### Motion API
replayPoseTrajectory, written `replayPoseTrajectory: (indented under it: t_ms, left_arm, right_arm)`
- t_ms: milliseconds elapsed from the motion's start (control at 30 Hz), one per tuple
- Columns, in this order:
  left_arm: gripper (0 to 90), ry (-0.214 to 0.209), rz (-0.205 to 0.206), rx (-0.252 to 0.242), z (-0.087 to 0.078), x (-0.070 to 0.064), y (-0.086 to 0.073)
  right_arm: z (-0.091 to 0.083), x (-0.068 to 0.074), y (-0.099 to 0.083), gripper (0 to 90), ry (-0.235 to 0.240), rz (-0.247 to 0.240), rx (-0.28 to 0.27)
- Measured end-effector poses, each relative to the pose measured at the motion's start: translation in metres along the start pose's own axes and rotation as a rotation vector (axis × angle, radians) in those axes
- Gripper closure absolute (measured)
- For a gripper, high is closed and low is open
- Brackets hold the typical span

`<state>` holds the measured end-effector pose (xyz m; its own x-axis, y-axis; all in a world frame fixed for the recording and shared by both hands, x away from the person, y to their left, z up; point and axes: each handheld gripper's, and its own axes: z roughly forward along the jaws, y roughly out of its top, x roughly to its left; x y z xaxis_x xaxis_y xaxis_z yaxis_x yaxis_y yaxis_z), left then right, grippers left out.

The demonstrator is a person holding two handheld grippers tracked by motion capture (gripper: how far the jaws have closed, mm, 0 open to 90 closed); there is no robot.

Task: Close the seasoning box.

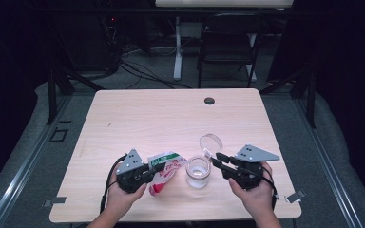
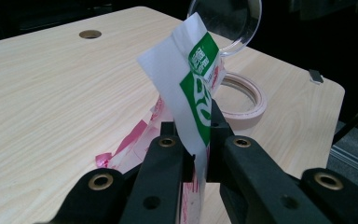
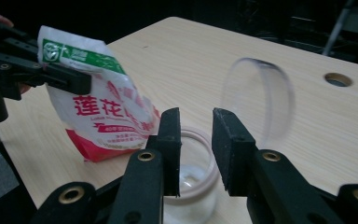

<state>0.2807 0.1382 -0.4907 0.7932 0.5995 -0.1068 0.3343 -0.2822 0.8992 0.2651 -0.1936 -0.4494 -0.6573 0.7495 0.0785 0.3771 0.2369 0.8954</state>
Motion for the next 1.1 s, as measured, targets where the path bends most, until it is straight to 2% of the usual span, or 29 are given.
replayPoseTrajectory:
  t_ms: [33, 67, 133, 167, 200, 300, 367, 433, 467, 500, 600, 633, 733, 767, 800, 833, 867, 900, 933, 1033, 1067, 1100]
  left_arm:
    - [87.7, 0.002, 0.003, 0.005, 0.001, -0.001, 0.0]
    - [87.5, 0.002, 0.003, 0.005, 0.001, -0.001, 0.0]
    - [87.4, 0.012, 0.013, 0.011, 0.001, -0.002, -0.001]
    - [87.3, 0.02, 0.019, 0.014, 0.001, -0.003, -0.003]
    - [87.3, 0.02, 0.019, 0.014, 0.001, -0.003, -0.003]
    - [87.3, 0.027, 0.015, 0.012, -0.001, -0.003, -0.005]
    - [87.1, 0.031, 0.011, 0.016, -0.002, -0.003, -0.005]
    - [85.9, 0.028, 0.008, 0.023, -0.003, -0.002, -0.008]
    - [85.6, 0.028, 0.008, 0.023, -0.003, -0.002, -0.008]
    - [85.2, 0.024, 0.001, 0.017, -0.003, -0.003, -0.009]
    - [84.7, 0.022, 0.002, 0.019, -0.004, -0.003, -0.011]
    - [84.6, 0.023, -0.004, 0.02, -0.004, -0.004, -0.011]
    - [83.9, 0.028, 0.001, 0.023, -0.005, -0.004, -0.012]
    - [82.9, 0.032, 0.002, 0.034, -0.005, -0.004, -0.014]
    - [81.3, 0.032, 0.002, 0.034, -0.005, -0.004, -0.014]
    - [78.5, 0.036, 0.001, 0.031, -0.005, -0.004, -0.016]
    - [74.9, 0.036, 0.001, 0.031, -0.005, -0.004, -0.016]
    - [74.9, 0.034, 0.0, 0.028, -0.005, -0.004, -0.018]
    - [67.6, 0.038, -0.003, 0.027, -0.004, -0.003, -0.019]
    - [54.8, 0.058, -0.007, 0.022, 0.001, -0.003, -0.028]
    - [52.3, 0.058, -0.007, 0.022, 0.001, -0.003, -0.028]
    - [48.6, 0.086, -0.006, 0.04, 0.004, -0.004, -0.032]
  right_arm:
    - [0.012, 0.005, 0.001, 71.6, 0.021, -0.018, 0.017]
    - [0.012, 0.005, 0.001, 71.6, 0.021, -0.018, 0.017]
    - [0.025, 0.013, 0.002, 70.3, 0.044, -0.033, 0.028]
    - [0.034, 0.02, 0.004, 68.5, 0.067, -0.058, 0.053]
    - [0.034, 0.02, 0.004, 68.5, 0.067, -0.058, 0.053]
    - [0.051, 0.029, 0.007, 65.4, 0.106, -0.092, 0.083]
    - [0.059, 0.031, 0.008, 63.3, 0.125, -0.101, 0.094]
    - [0.073, 0.035, 0.008, 58.8, 0.125, -0.126, 0.126]
    - [0.073, 0.035, 0.008, 58.8, 0.125, -0.126, 0.126]
    - [0.081, 0.036, 0.008, 57.1, 0.128, -0.134, 0.135]
    - [0.087, 0.036, 0.009, 54.5, 0.131, -0.142, 0.14]
    - [0.094, 0.037, 0.009, 54.6, 0.15, -0.154, 0.153]
    - [0.099, 0.039, 0.008, 55.1, 0.165, -0.172, 0.164]
    - [0.102, 0.04, 0.009, 58.9, 0.176, -0.184, 0.174]
    - [0.102, 0.04, 0.009, 58.9, 0.176, -0.184, 0.174]
    - [0.105, 0.042, 0.01, 65.2, 0.186, -0.194, 0.186]
    - [0.105, 0.042, 0.01, 65.2, 0.186, -0.194, 0.186]
    - [0.106, 0.042, 0.011, 68.2, 0.186, -0.2, 0.192]
    - [0.107, 0.041, 0.012, 73.5, 0.193, -0.199, 0.191]
    - [0.107, 0.039, 0.014, 85.6, 0.218, -0.188, 0.189]
    - [0.107, 0.039, 0.014, 86.5, 0.225, -0.186, 0.189]
    - [0.107, 0.039, 0.014, 87.4, 0.224, -0.192, 0.193]
